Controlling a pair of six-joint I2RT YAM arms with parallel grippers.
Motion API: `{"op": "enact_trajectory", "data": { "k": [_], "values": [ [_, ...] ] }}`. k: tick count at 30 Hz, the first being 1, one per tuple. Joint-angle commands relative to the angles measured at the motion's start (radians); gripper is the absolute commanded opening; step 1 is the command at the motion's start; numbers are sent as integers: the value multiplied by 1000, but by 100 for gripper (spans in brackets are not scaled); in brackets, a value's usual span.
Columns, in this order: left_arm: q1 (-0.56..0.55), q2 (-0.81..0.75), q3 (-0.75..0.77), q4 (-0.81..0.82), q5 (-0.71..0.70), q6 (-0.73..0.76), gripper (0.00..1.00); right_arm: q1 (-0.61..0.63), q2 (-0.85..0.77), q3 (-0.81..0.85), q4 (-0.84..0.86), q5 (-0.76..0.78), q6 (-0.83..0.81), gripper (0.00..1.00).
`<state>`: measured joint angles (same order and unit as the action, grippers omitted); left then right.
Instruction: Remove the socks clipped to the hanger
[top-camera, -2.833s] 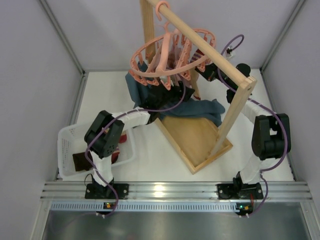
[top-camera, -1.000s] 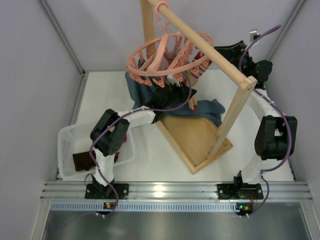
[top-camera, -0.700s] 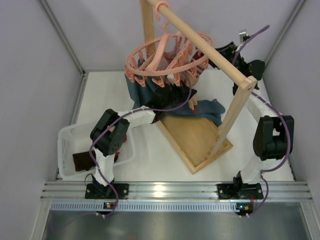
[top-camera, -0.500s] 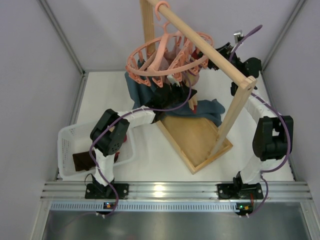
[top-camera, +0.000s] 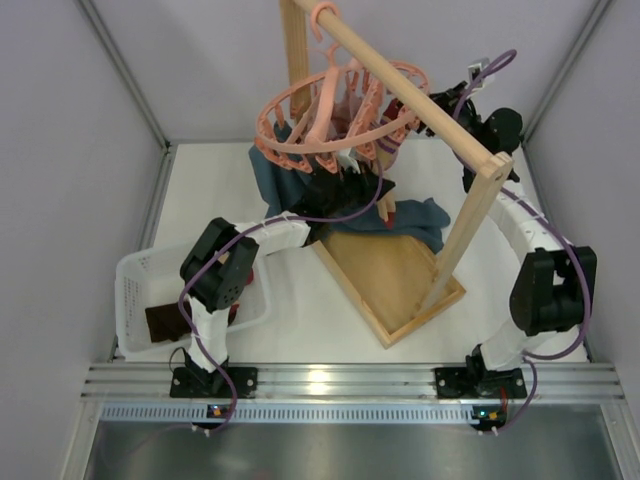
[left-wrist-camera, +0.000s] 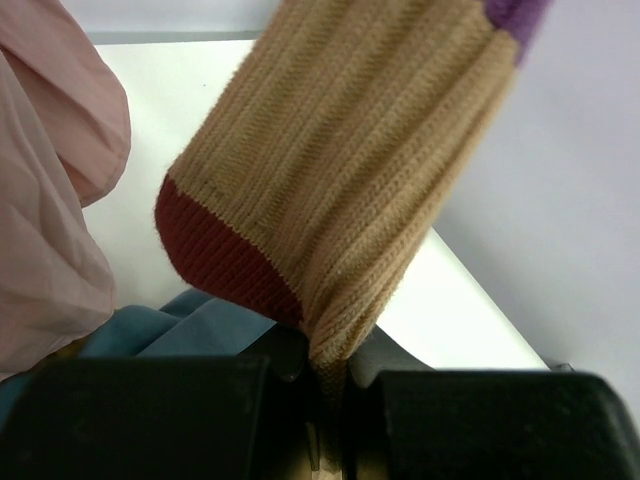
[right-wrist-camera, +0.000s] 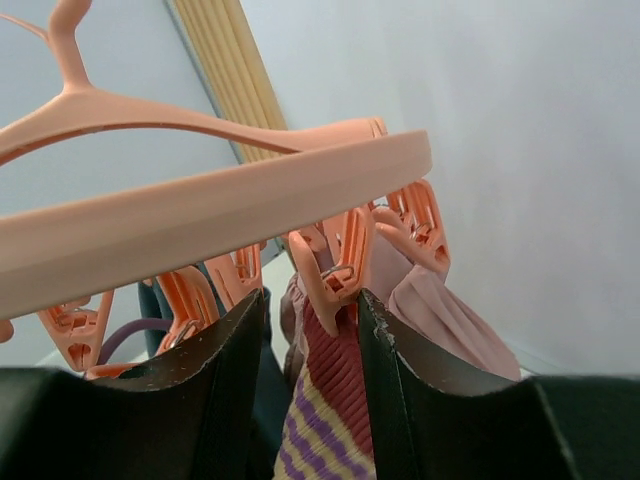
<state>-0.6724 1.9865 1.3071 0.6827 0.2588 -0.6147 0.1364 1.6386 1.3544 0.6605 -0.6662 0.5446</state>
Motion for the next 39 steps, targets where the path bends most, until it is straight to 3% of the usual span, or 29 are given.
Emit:
{"op": "enact_trajectory", "data": {
  "k": [1,12,29,39],
  "values": [
    [4,-25,15,55,26,-6,5,11,-75,-15,16,65,-67,40],
    [5,-20,20,55,63,-13,5,-21,-25,-3,148,-26,52,40],
    [8,-17,24,55,145,-20,4,-18,17,20,243,-15,121,41],
    [14,-18,20,55,157,-26,4,-3,26,20,278,-1,137,35]
  ]
}}
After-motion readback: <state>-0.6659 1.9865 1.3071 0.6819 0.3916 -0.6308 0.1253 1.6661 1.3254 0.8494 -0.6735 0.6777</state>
